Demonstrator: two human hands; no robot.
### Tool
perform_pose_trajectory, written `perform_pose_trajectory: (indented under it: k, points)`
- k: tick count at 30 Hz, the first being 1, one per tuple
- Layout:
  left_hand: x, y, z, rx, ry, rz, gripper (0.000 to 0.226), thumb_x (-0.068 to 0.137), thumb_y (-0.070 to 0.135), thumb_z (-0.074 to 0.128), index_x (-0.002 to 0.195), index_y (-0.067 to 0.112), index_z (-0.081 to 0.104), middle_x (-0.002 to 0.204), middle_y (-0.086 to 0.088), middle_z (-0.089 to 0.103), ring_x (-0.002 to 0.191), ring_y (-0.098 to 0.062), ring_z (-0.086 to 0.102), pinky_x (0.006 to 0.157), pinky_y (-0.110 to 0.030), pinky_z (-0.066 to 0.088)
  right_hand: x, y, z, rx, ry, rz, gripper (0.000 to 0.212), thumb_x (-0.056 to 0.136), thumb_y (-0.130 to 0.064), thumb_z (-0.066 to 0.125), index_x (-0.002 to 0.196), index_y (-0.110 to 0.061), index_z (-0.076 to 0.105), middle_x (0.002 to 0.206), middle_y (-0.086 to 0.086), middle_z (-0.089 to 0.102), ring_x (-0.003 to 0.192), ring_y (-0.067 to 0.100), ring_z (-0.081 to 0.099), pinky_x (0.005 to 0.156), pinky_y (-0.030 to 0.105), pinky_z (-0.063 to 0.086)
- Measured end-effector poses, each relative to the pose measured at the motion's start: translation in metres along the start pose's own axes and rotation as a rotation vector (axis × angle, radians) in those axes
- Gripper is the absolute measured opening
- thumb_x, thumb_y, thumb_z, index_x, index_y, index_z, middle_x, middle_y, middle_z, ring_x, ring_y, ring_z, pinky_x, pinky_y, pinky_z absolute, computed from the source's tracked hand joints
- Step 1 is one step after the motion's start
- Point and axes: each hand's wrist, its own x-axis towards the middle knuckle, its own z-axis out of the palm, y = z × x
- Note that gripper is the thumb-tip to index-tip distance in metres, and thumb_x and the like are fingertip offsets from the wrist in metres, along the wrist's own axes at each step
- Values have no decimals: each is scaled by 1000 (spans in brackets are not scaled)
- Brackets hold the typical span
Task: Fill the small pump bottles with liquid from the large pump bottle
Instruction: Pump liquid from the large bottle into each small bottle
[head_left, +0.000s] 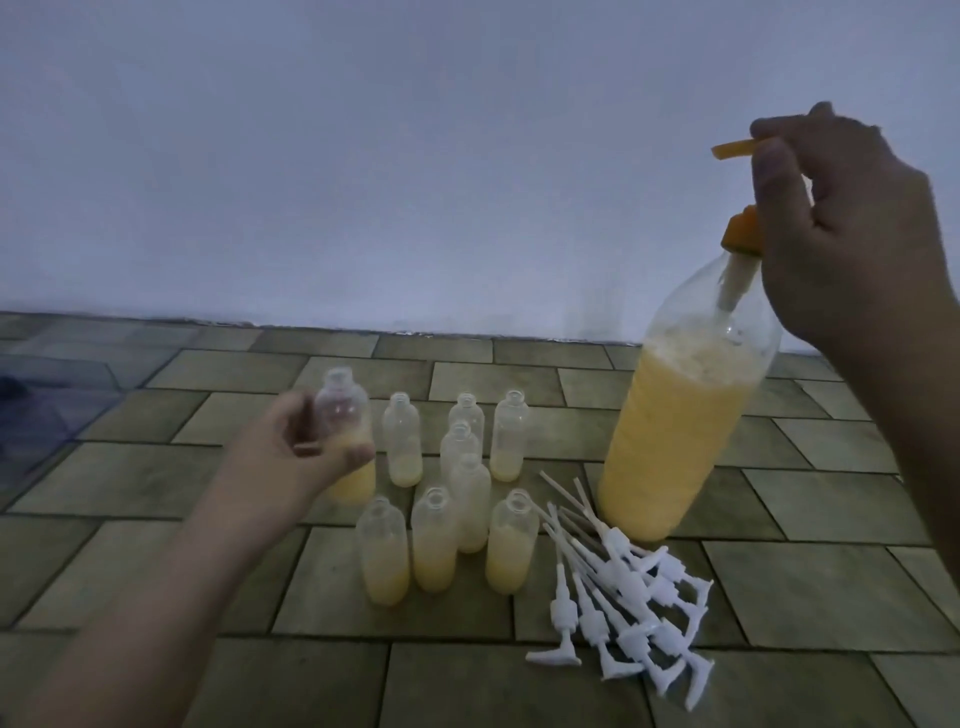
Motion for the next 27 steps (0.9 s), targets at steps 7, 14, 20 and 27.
perform_pose_trajectory:
  k: [7, 14, 20, 27]
  points:
    - [-3, -42, 4, 34, -85, -108, 38, 66, 12, 81, 99, 21, 64, 93, 1, 70, 91, -14, 66, 81, -38, 53, -3, -3, 6, 63, 52, 26, 39, 101, -29, 31, 120, -10, 59, 112, 14, 63, 130, 9, 35, 113, 36, 26]
    - [3, -59, 9, 84, -115, -55, 37, 67, 9, 80, 99, 22, 66, 93, 2, 71, 91, -13, 66, 80, -37, 54, -3, -3, 5, 81, 62, 34, 40, 101, -29, 29, 121, -9, 58, 109, 1, 59, 133, 15, 36, 112, 33, 26]
    - [5, -64, 21, 128, -110, -9, 34, 77, 7, 72, 100, 30, 62, 96, 10, 67, 92, -2, 60, 65, -17, 46, -1, -1, 7, 120, 72, 36, 41, 101, -33, 30, 119, -11, 59, 118, 0, 60, 134, 16, 37, 109, 31, 30]
    - [7, -70, 28, 134, -105, 9, 35, 81, 15, 70, 95, 42, 52, 98, 15, 63, 91, -1, 59, 65, -16, 44, -1, 0, 11, 153, 89, 25, 45, 99, -38, 28, 119, -12, 59, 113, -8, 55, 132, 22, 41, 109, 42, 32]
